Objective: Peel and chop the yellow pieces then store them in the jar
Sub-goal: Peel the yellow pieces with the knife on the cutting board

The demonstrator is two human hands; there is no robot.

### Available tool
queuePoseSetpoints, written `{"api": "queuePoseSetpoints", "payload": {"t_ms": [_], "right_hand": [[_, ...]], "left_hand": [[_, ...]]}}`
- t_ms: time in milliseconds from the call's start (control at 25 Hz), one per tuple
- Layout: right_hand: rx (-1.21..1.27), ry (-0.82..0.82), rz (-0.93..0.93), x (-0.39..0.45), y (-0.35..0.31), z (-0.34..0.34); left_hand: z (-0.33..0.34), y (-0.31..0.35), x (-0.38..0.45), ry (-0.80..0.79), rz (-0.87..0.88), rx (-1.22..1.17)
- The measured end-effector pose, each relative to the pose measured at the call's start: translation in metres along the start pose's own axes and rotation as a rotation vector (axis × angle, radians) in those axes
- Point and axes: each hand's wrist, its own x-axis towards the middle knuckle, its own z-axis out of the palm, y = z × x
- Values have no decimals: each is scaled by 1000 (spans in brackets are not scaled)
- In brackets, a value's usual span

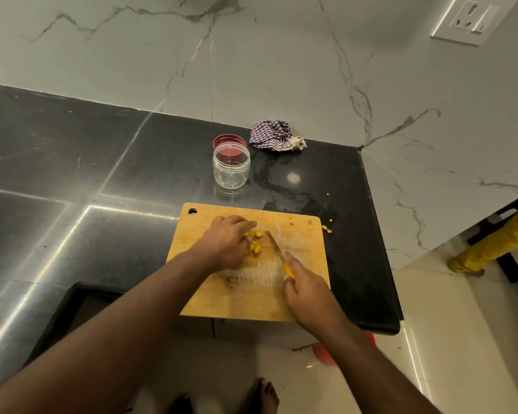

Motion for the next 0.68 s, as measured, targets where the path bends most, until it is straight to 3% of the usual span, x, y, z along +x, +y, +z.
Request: {"api": "queuePoseSetpoints", "payload": {"t_ms": [240,400,520,680], "right_hand": [[38,-92,-148,-14,-20,24],[107,-23,-113,-11,-12,16],[77,-1,-61,-10,-5,14],[104,-79,-138,-19,-17,27]], "left_hand": [[0,-17,-17,112,40,-66],[-9,-34,-45,204,-27,-217],[-16,-36,-62,125,-18,-218],[-15,-33,-75,-79,49,-188]]}}
